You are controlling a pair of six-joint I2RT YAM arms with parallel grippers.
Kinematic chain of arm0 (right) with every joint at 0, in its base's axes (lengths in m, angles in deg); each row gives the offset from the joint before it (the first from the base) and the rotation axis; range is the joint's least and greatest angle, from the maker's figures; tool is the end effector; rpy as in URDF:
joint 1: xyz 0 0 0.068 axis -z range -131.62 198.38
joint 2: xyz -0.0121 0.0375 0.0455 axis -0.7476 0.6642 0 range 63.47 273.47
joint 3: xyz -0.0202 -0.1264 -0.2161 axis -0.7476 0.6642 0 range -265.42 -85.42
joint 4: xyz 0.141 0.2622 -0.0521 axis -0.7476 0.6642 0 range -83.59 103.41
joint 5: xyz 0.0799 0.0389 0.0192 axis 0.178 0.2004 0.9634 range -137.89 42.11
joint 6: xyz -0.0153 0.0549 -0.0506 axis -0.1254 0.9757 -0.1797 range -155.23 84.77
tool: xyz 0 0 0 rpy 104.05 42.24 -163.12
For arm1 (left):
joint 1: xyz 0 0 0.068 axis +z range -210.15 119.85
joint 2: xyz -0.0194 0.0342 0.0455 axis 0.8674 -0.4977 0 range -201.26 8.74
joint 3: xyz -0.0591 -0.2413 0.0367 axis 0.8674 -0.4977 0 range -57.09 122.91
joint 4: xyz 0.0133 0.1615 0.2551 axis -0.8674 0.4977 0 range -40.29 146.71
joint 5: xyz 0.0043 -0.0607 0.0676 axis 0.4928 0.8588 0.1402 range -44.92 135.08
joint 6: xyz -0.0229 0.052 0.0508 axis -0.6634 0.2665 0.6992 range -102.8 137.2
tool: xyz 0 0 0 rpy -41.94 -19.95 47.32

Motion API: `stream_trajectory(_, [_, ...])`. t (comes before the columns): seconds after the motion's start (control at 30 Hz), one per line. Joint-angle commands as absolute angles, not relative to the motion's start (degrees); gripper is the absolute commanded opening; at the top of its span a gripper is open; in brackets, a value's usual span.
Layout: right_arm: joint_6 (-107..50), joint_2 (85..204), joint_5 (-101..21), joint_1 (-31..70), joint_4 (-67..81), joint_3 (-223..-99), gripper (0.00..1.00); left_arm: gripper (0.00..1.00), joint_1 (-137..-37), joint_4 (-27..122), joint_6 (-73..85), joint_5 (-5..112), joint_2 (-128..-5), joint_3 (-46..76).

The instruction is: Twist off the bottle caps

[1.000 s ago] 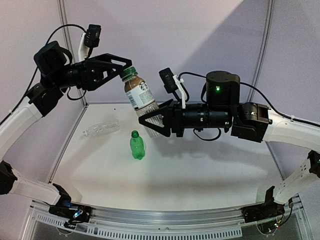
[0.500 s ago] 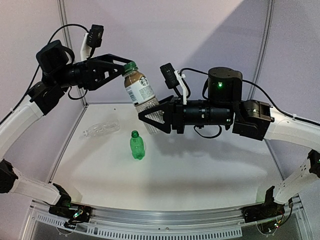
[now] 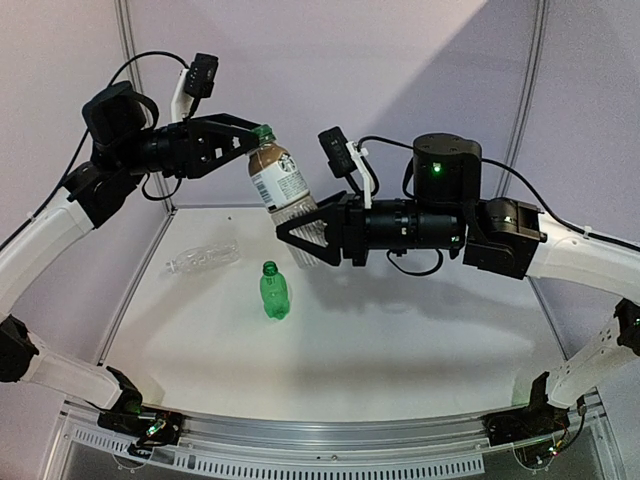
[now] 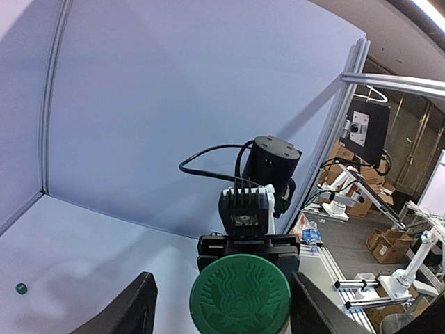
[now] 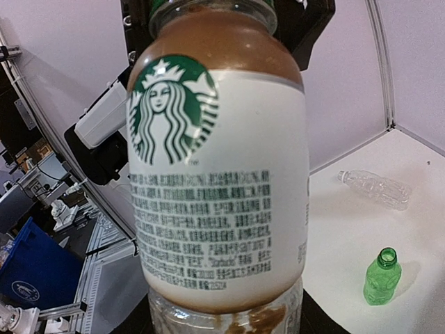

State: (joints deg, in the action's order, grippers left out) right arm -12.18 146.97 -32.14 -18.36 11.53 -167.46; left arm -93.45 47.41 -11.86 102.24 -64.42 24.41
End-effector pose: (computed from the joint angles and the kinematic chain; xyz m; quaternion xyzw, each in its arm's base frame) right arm 0.1488 0.3905 0.3905 -0.3598 0.6525 0.5376 0.3947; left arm 0.2490 -0.2285 0.4659 0.3887 0.5467 -0.6112 0.4201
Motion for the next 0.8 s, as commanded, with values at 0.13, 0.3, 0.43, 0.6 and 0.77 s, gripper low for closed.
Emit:
stream_trajectory(0.13, [-13.08,147.83,-31.38,-18.73,12.03,-169.03,0.25,0.65,-92.94,46.37,-12.85,102.11,-64.77,25.7])
stream_trajectory(0.3, [-13.15,148.0,-31.49,-18.75,12.01,-169.26,0.25,0.65,-92.94,46.3,-13.11,102.52,-64.76,25.58])
stream_trajectory(0.43, [-13.16,148.01,-31.62,-18.72,11.98,-169.26,0.25,0.73,-92.94,46.28,-13.4,102.39,-64.62,25.44])
stream_trajectory(0.6, [-13.07,148.09,-31.52,-18.71,11.9,-169.27,0.25,0.73,-92.94,46.22,-13.73,102.12,-64.56,25.45])
stream_trajectory(0.77, [-12.99,148.19,-31.51,-18.7,11.81,-169.27,0.25,0.66,-92.94,46.33,-13.96,101.99,-64.64,25.36])
